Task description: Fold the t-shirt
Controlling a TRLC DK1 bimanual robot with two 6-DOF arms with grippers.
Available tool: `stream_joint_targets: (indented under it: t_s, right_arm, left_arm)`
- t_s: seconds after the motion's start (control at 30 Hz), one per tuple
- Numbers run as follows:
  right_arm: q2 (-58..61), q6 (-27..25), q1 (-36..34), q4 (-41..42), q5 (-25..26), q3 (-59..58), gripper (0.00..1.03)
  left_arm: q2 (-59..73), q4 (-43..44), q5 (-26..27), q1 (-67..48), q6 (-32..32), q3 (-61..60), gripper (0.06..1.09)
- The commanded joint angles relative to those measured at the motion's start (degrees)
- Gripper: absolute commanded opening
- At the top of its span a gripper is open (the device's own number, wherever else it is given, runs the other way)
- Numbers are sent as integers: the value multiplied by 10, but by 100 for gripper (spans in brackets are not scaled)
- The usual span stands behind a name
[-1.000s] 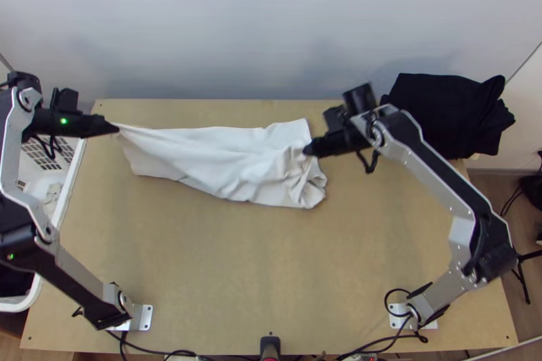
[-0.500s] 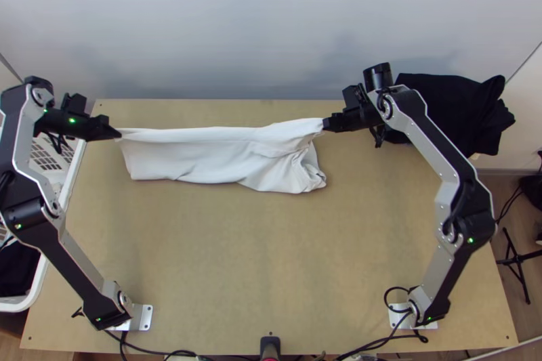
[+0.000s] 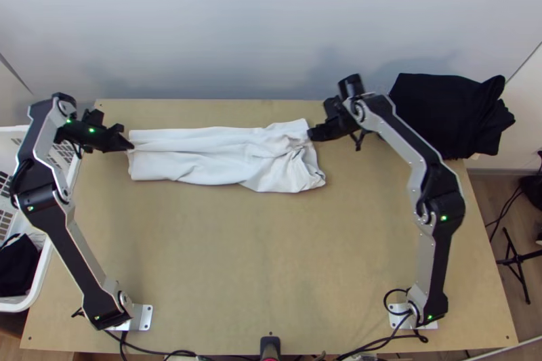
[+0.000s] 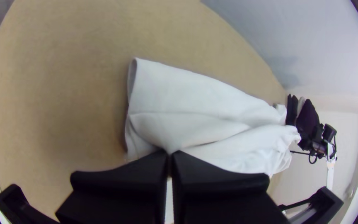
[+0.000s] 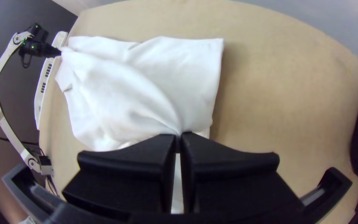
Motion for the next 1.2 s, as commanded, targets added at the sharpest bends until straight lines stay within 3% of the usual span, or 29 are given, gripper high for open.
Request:
stream_joint_targets:
  t_s: [0.0, 0.03, 0.07, 0.13, 0.17, 0.2, 0.23, 0.27, 0.3, 0.5, 0.67, 0.9, 1.17]
  right_arm:
    - [42, -4, 24, -2, 6, -4, 3]
    - [46, -7, 26, -2, 6, -5, 3]
    - [49, -9, 25, -1, 7, -6, 3]
    - [51, -10, 26, -1, 7, -3, 7]
    - [44, -10, 26, -2, 7, -5, 16]
    - [32, -10, 26, -1, 9, -10, 32]
    - [18, -10, 26, -2, 10, -13, 54]
    - [1, -8, 26, -2, 12, -18, 83]
    - [-14, -8, 26, -2, 12, -19, 101]
    - [-125, 12, 14, -10, 11, -28, 100]
    - [-206, 31, 26, -19, 11, -71, 100]
    - [-288, 57, 52, -21, 11, -134, 100]
    - [-348, 97, 83, -33, 11, -118, 100]
  left_arm:
    - [55, 43, -13, -9, -72, 32, 18]
    - [68, 43, -13, -9, -90, 47, 28]
    - [80, 38, -13, -8, -101, 64, 44]
    - [93, 18, -14, -8, -105, 99, 89]
    - [90, 17, -13, -6, -106, 107, 105]
    - [79, 17, -13, -4, -110, 109, 104]
    - [66, 17, -5, -1, -111, 109, 104]
    - [50, 17, 0, 2, -113, 108, 104]
    - [35, 12, 5, 4, -114, 106, 104]
    - [-41, -67, 45, 11, -71, 98, 104]
    - [-80, -98, 50, 25, -24, 46, 104]
    - [-172, 36, 77, 33, 6, -178, 104]
    - [-146, 172, 76, 30, -17, -248, 104]
